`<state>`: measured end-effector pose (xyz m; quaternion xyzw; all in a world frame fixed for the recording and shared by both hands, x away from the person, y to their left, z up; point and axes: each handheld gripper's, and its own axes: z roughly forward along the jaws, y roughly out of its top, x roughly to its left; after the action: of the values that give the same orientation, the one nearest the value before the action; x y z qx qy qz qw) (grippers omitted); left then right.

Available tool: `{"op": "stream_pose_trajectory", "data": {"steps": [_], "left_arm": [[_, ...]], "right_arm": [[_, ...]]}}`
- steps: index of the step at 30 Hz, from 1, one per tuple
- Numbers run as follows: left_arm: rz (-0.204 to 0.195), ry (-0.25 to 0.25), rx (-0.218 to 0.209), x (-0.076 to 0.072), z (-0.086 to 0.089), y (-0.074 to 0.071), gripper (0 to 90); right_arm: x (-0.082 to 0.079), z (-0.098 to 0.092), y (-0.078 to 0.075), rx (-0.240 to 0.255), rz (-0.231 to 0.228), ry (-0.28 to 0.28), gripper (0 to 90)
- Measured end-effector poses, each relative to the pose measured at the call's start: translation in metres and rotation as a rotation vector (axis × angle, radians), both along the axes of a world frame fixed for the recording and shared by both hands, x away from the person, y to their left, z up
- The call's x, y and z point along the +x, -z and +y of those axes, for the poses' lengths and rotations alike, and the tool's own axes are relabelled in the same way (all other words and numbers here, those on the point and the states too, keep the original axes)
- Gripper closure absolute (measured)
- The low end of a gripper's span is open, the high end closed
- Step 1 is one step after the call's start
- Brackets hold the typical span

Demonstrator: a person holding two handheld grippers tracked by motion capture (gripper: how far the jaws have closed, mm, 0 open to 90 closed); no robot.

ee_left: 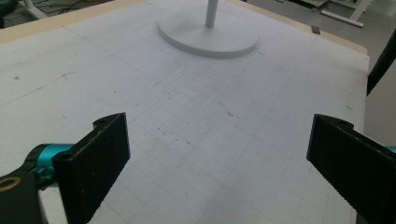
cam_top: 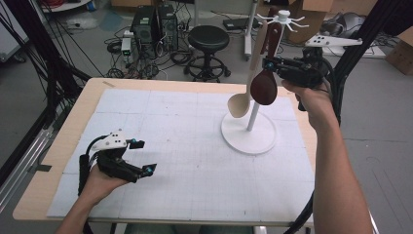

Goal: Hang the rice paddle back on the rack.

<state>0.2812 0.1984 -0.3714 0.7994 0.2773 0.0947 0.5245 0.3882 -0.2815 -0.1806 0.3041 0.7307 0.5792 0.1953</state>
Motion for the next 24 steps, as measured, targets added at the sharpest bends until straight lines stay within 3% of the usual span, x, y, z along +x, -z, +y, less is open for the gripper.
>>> {"op": "stream_pose_trajectory", "data": {"steps": [14, 24], "left_arm": [[-0.001, -0.002, -0.003, 0.0, 0.001, 0.0, 6.6], [-0.001, -0.002, 0.001, 0.0, 0.001, 0.0, 6.6]], "right_arm": [[-0.014, -0.005, -0.003, 0.009, -0.024, 0.038, 63.5], [-0.027, -0.006, 0.012, 0.013, -0.012, 0.026, 46.9]]}}
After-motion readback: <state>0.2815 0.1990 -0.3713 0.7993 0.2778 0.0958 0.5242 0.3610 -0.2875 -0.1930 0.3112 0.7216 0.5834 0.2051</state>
